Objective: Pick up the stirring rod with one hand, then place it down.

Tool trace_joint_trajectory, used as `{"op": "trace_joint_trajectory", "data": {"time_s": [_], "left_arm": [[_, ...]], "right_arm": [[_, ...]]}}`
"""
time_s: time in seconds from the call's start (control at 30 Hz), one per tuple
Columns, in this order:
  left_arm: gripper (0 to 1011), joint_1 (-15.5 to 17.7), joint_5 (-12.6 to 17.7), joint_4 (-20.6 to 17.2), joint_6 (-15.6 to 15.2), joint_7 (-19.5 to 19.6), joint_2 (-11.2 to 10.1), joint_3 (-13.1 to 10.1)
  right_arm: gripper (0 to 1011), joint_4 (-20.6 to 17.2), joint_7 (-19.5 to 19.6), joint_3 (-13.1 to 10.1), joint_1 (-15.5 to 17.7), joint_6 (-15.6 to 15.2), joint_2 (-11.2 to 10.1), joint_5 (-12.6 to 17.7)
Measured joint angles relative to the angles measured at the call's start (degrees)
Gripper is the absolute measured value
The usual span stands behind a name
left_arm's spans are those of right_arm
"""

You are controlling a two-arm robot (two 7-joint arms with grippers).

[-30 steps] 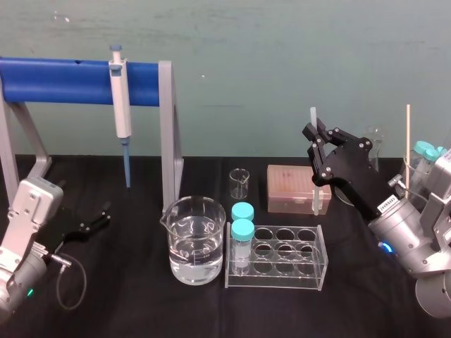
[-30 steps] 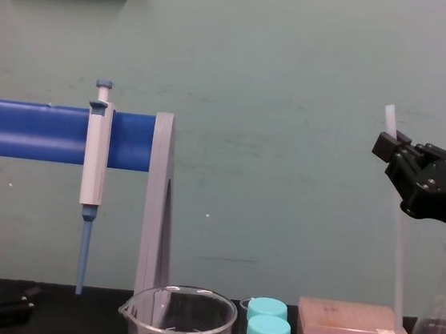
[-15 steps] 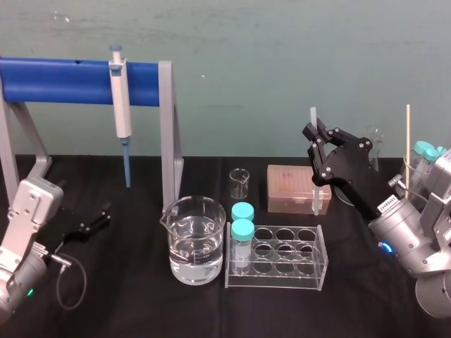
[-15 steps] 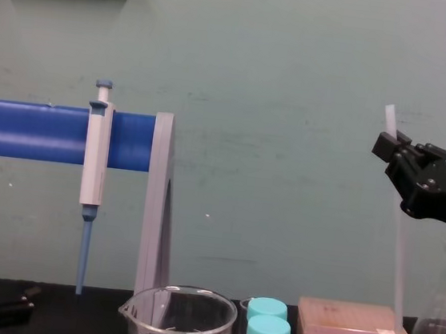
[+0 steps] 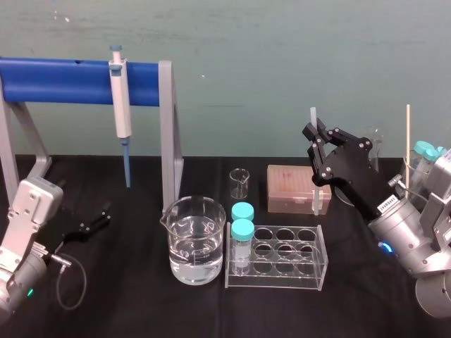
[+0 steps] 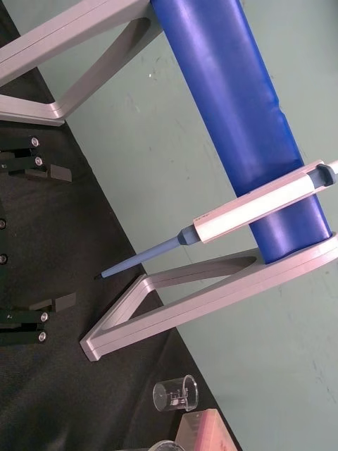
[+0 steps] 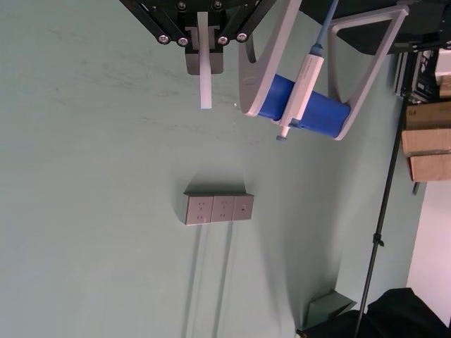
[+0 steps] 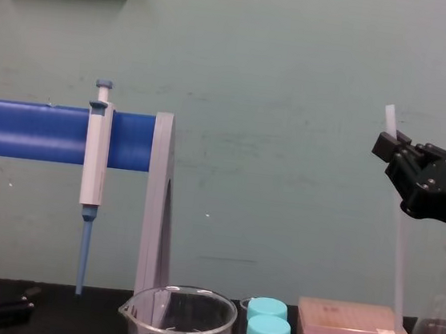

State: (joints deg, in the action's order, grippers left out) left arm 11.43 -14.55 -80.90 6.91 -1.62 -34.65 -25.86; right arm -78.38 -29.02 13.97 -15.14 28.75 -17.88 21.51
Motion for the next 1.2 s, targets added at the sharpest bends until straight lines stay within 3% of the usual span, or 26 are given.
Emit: {"op": "trace_joint_trajectory", "data": {"time_s": [1.2], "left_arm": [[1000,0.0,0.0,0.0,0.0,0.0,0.0,0.0]], "right_arm": [[69,0.0,0.0,0.0,0.0,0.0,0.0,0.0]]}}
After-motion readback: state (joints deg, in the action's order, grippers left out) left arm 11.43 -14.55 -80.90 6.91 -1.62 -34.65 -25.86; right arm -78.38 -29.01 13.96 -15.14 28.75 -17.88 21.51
